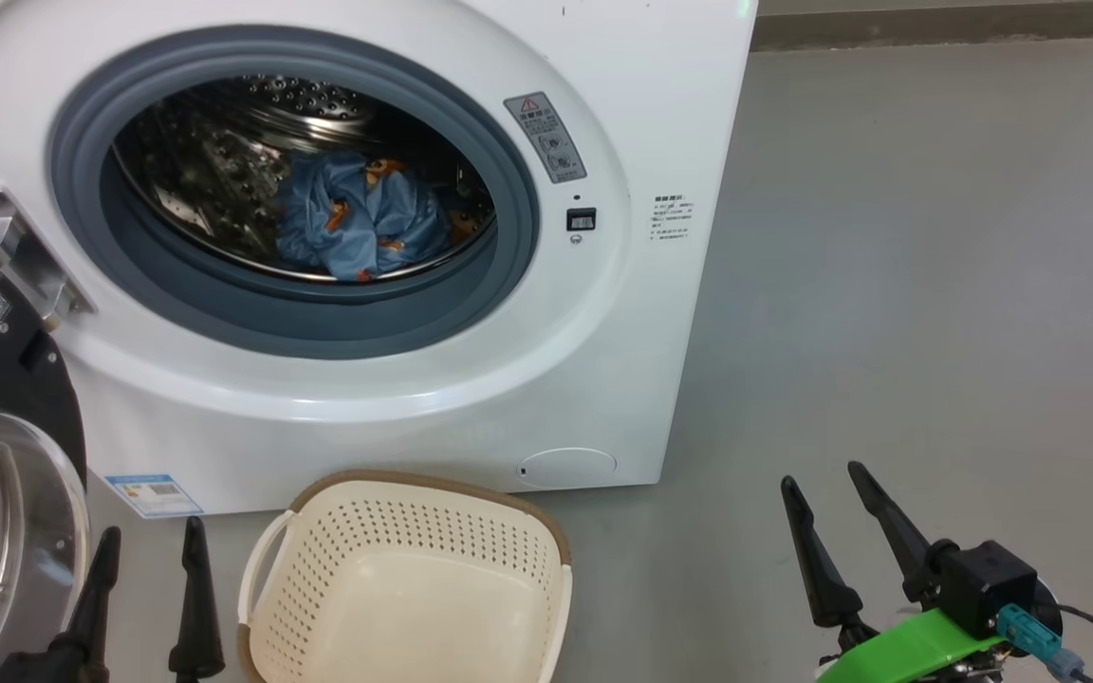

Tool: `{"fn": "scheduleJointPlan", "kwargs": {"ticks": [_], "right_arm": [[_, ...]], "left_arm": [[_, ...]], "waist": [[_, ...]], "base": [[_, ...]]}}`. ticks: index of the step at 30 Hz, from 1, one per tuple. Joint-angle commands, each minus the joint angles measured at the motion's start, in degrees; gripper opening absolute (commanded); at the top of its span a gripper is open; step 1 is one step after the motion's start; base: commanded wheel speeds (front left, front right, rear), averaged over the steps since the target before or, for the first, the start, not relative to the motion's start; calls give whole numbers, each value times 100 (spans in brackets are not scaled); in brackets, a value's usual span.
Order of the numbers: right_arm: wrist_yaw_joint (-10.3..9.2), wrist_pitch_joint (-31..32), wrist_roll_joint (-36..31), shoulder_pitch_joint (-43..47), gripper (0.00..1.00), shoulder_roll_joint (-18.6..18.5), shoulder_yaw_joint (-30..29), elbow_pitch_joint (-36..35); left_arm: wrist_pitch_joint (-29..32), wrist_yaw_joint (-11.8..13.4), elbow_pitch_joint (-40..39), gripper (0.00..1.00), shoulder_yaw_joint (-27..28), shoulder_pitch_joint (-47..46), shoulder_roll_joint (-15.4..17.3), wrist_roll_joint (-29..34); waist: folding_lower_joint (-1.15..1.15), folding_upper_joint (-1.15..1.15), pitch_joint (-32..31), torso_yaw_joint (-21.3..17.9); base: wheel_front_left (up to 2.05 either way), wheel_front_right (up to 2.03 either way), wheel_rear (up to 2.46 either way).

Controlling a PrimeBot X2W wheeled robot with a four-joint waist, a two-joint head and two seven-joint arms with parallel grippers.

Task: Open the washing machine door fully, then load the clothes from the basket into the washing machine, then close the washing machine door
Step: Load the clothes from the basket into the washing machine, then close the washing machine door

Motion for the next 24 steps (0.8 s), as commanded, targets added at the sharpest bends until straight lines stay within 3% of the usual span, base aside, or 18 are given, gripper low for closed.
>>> {"fn": "scheduleJointPlan", "kwargs": {"ticks": [1, 24], "right_arm": [[35, -68, 11, -15, 100, 11, 108, -142], [35, -68, 10, -19, 100, 11, 140, -113]], "left_arm": [[-36, 4, -96, 100, 224, -73, 46, 65], [-36, 118, -33, 100, 265, -39, 19, 207]], "waist": [[0, 0, -18, 2], [0, 0, -50, 17]], "base": [[0, 0, 0], [-1, 0, 0]]}}
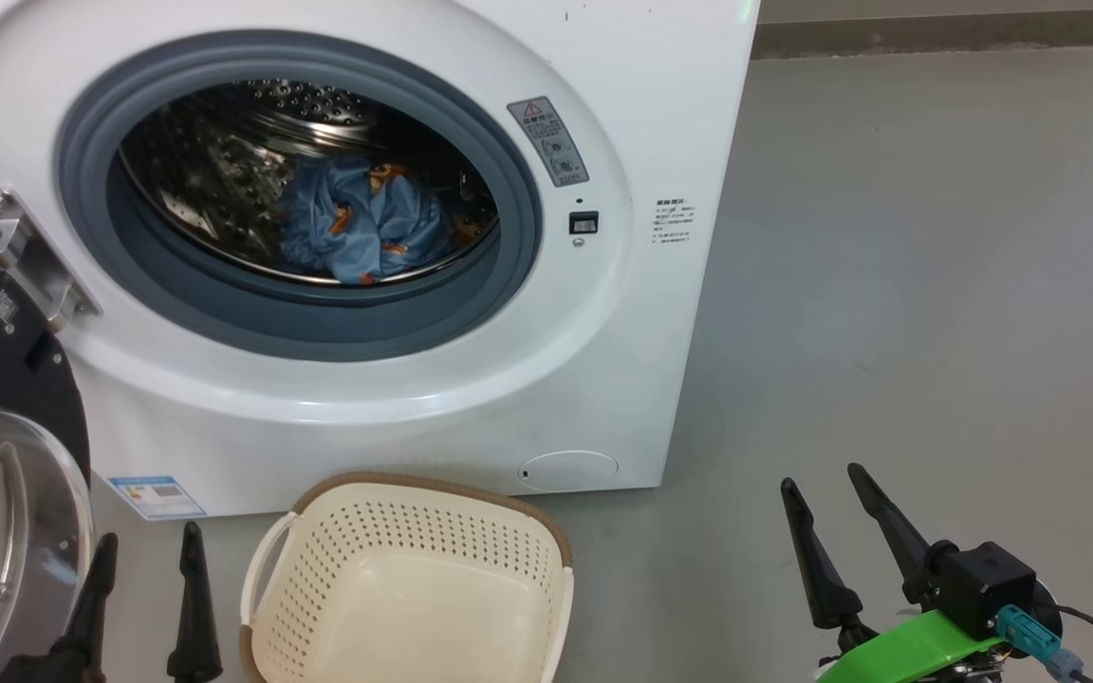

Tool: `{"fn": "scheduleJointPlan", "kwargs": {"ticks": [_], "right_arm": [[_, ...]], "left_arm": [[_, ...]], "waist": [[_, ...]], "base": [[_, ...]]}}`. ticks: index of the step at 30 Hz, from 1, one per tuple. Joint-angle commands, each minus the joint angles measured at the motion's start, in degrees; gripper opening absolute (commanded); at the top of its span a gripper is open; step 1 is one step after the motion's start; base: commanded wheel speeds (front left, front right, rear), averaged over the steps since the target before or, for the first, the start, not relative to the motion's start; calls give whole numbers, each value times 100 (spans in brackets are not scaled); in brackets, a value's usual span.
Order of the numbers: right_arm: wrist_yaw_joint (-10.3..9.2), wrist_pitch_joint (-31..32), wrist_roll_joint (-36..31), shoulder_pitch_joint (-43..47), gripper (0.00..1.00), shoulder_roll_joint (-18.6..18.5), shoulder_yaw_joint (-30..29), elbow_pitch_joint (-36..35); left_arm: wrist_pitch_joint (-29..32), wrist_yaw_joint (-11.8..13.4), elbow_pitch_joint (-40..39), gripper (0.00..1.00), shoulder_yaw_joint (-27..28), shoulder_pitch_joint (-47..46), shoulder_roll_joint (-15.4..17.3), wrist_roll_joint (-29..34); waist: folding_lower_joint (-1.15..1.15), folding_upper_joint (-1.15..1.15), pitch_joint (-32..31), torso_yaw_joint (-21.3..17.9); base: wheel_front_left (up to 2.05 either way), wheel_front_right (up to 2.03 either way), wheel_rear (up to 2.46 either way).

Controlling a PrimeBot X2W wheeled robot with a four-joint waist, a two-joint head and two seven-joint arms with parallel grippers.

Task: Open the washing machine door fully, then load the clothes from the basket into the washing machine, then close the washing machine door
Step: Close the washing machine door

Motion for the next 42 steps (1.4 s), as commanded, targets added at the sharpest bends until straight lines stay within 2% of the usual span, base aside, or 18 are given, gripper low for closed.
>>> {"fn": "scheduleJointPlan", "kwargs": {"ticks": [1, 9, 25, 34, 42], "right_arm": [[35, -68, 10, -63, 100, 9, 148, -127], [35, -68, 21, -74, 100, 9, 131, -128], [35, -68, 5, -109, 100, 9, 82, -116], [35, -68, -5, -119, 100, 9, 94, -105], [35, -68, -19, -105, 100, 9, 75, -101]], "left_arm": [[-36, 74, -115, 100, 207, -59, 35, 101], [-36, 126, -100, 100, 216, -111, 33, 127], [-36, 196, -141, 100, 248, -230, 31, 119], [-36, 137, -183, 100, 179, -221, 31, 87], [-36, 189, -245, 100, 173, -177, 31, 81]], "waist": [[0, 0, 12, -11], [0, 0, 23, -34], [0, 0, 45, -13], [0, 0, 26, -10], [0, 0, 12, -6]], "base": [[-31, 15, 17], [-85, 85, 0], [-166, 165, 0], [-32, 32, 0], [0, 0, 0]]}}
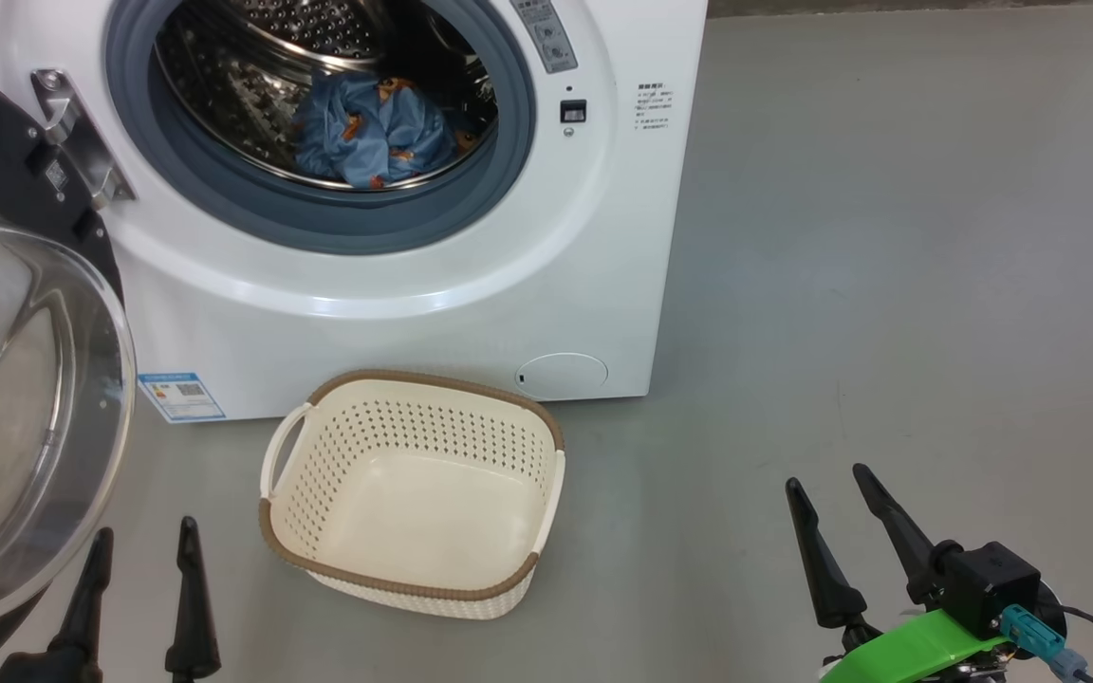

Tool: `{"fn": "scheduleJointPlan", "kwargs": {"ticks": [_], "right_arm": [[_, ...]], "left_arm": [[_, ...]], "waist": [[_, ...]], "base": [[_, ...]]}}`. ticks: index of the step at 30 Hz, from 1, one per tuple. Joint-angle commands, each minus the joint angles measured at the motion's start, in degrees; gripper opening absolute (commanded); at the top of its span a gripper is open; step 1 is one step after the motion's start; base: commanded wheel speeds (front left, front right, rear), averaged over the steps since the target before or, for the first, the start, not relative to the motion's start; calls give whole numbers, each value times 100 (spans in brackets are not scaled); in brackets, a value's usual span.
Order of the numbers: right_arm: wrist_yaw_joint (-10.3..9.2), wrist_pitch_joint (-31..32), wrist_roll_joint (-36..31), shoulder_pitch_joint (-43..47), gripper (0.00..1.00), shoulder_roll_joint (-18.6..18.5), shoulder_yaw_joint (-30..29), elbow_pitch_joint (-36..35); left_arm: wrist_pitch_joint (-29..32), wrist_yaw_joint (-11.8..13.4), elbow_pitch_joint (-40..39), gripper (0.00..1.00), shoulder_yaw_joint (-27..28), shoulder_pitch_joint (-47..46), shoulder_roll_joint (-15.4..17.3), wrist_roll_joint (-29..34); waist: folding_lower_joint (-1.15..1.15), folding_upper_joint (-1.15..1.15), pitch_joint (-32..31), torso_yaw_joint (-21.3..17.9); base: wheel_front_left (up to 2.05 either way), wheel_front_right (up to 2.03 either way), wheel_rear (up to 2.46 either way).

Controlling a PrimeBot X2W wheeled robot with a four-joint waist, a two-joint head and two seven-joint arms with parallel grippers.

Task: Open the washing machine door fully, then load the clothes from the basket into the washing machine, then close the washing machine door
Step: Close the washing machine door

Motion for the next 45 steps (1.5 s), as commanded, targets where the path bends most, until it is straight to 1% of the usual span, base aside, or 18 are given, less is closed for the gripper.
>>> {"fn": "scheduleJointPlan", "kwargs": {"ticks": [1, 10, 18, 28, 32, 36, 40, 45], "right_arm": [[35, -68, -22, -103, 100, 7, 121, -130], [35, -68, -52, -99, 100, 7, 108, -164], [35, -68, -110, -147, 100, 7, 115, -162], [35, -68, -142, -105, 100, 7, 144, -125], [35, -68, -170, -98, 100, 7, 162, -109], [35, -68, -179, -102, 100, 7, 194, -105], [35, -68, -204, -119, 100, 7, 237, -87], [35, -68, -234, -149, 100, 7, 256, -76]], "left_arm": [[-36, 38, -178, 100, 160, -158, 40, -11], [-36, 133, -199, 100, 152, -156, 40, -26], [-36, 194, -164, 100, 70, -168, 40, -116], [-36, 335, -164, 100, 46, -69, 40, -177], [-36, 382, -144, 100, 48, -41, 40, -192], [-36, 451, -147, 100, 75, -27, 40, -218], [-36, 583, -160, 100, 76, 0, 40, -223], [-36, 669, -129, 100, 45, -5, 40, -304]], "waist": [[0, 0, 0, 3], [0, 0, 53, 99], [0, 0, 10, 352], [0, 0, -53, 793], [0, 0, -77, 1031], [0, 0, -75, 1156], [0, 0, -67, 1338], [0, 0, -18, 1621]], "base": [[0, 0, 0], [0, 0, 0], [0, 0, 0], [0, 0, 0], [0, 0, 0], [0, 0, 0], [0, 0, 0], [0, 0, 0]]}}
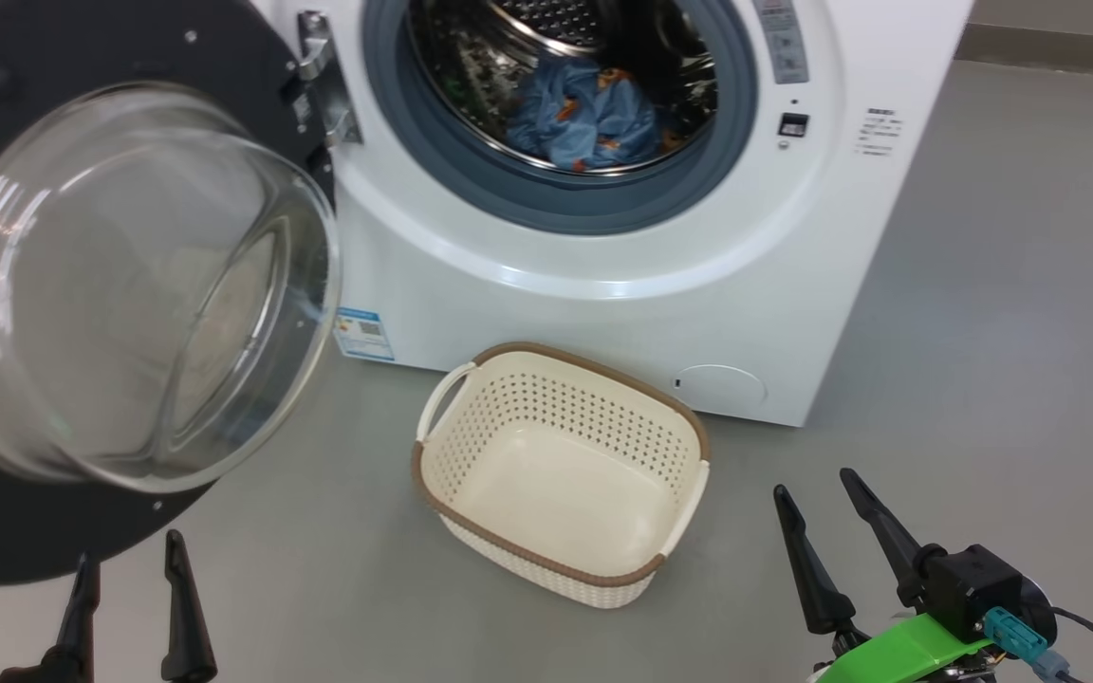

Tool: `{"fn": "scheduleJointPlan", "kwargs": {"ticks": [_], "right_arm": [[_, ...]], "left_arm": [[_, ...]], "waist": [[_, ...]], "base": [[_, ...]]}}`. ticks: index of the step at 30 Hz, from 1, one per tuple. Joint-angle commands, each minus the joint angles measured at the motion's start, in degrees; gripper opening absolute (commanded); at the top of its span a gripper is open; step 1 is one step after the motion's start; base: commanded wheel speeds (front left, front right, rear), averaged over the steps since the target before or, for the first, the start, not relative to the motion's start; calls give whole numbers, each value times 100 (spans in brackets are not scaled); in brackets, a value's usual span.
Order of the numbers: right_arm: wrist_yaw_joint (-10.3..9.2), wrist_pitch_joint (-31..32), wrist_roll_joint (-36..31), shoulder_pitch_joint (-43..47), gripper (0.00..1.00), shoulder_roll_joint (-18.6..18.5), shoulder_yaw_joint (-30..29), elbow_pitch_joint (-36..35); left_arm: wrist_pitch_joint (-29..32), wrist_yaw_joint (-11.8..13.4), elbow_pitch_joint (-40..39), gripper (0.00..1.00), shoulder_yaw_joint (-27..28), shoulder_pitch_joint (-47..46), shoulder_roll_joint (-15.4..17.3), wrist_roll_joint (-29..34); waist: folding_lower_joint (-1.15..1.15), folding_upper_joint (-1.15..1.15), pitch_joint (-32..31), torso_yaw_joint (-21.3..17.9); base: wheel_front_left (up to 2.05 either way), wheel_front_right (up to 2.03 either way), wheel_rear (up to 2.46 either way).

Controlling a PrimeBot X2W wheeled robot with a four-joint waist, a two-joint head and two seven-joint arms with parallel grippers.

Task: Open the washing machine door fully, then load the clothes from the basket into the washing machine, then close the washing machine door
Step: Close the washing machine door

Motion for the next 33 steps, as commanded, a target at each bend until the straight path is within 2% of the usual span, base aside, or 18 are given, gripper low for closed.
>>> {"fn": "scheduleJointPlan", "kwargs": {"ticks": [1, 20, 33], "right_arm": [[35, -68, -93, -147, 100, 8, 169, -120], [35, -6, -191, -262, 100, 8, 250, -98], [35, 6, -232, -268, 100, 8, 271, -97]], "left_arm": [[-36, 62, -113, 100, 167, -106, 49, -28], [-36, 227, -53, 100, 100, -102, 49, -259], [-36, 284, -70, 100, 103, -78, 49, -318]], "waist": [[0, 0, 45, 212], [0, 0, 144, 990], [0, 0, 198, 1156]], "base": [[0, 0, 0], [0, 0, 0], [0, 0, 0]]}}
